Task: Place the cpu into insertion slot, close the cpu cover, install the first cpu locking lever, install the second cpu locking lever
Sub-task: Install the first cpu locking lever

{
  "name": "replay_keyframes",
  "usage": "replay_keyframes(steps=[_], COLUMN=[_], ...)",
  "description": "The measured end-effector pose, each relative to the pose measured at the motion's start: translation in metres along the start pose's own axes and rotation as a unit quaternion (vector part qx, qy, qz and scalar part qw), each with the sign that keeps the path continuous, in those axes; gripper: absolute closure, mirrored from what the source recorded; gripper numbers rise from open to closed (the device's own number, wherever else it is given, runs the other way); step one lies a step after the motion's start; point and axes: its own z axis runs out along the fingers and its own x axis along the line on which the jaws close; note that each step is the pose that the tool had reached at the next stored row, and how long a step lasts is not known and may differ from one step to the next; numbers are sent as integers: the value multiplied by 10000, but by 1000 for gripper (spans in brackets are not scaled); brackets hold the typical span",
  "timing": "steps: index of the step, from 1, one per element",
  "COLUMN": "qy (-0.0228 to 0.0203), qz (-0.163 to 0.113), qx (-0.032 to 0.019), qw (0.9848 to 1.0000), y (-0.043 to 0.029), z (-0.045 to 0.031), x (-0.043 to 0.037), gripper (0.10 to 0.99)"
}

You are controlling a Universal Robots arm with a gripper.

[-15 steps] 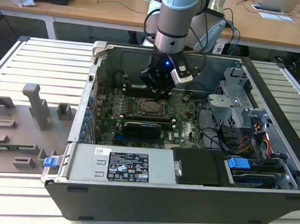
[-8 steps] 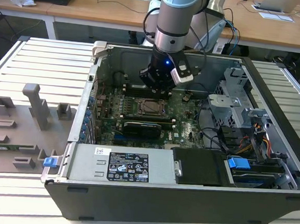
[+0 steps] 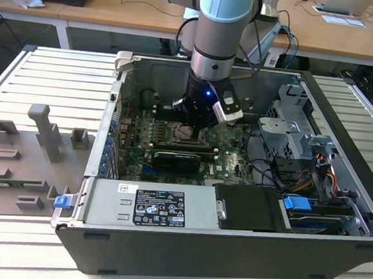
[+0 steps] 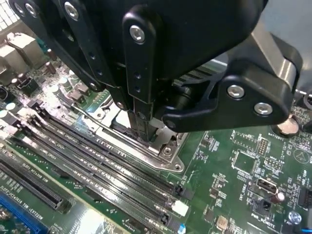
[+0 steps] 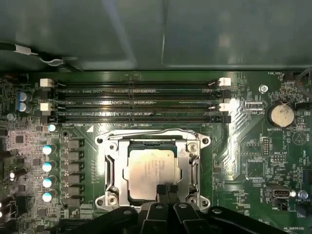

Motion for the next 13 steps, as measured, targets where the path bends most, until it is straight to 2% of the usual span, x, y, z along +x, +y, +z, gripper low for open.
replay_keyframes(steps=[2, 4, 12, 13], qy=[0, 0, 0, 0], qz=[0, 0, 0, 0], qx=[0, 0, 0, 0], qw=[10000, 10000, 10000, 10000], y=[1, 2, 5, 6], z=[-109, -183, -383, -427], x=[1, 2, 5, 6], gripper=[980, 980, 980, 980])
